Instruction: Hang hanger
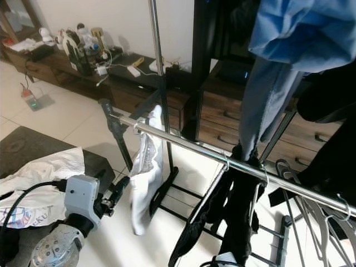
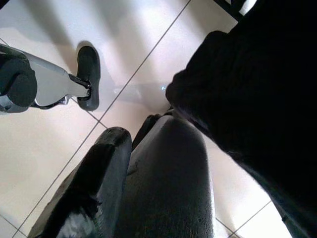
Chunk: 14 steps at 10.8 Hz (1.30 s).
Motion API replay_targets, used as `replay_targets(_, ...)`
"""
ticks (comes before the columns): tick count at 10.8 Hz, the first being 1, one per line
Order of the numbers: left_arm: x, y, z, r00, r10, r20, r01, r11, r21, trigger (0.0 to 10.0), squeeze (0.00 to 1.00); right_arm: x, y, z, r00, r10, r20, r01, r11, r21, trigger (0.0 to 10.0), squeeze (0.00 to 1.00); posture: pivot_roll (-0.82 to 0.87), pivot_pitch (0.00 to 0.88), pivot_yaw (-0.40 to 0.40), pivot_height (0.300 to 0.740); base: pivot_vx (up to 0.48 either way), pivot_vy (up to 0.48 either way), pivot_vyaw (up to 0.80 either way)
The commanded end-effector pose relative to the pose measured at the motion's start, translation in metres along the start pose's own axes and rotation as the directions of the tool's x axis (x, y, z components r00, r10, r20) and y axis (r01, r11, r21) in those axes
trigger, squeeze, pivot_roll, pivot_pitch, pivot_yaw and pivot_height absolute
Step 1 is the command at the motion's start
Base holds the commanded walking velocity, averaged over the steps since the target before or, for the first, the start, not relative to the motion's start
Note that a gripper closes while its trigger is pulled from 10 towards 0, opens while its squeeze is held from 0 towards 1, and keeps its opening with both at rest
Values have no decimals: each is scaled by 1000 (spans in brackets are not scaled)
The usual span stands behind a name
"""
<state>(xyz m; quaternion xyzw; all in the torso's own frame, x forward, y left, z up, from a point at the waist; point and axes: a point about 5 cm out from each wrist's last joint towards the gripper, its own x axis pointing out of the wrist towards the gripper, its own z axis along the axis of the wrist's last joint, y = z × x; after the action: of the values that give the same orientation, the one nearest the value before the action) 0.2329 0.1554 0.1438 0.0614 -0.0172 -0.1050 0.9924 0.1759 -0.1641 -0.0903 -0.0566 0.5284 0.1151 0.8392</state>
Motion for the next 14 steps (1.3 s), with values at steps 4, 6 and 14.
replay_targets(4,-6,0,1,1000,1,18,-2,998,55,10000,0,0,1,-8,999,-3,-39,3,1000,-1,10000,0,13,111,-18,740,0,-184,-197)
replay_targets(6,-6,0,-1,1000,1,15,-2,999,50,10000,0,0,1,-9,999,-3,-40,3,1000,-2,10000,0,13,107,-17,740,0,-480,-769)
replay_targets(14,-12,1,-4,1000,10,16,-10,999,31,10000,0,0,2,-8,999,13,-38,-14,1000,-21,10000,0,11,95,-14,740,0,0,-535)
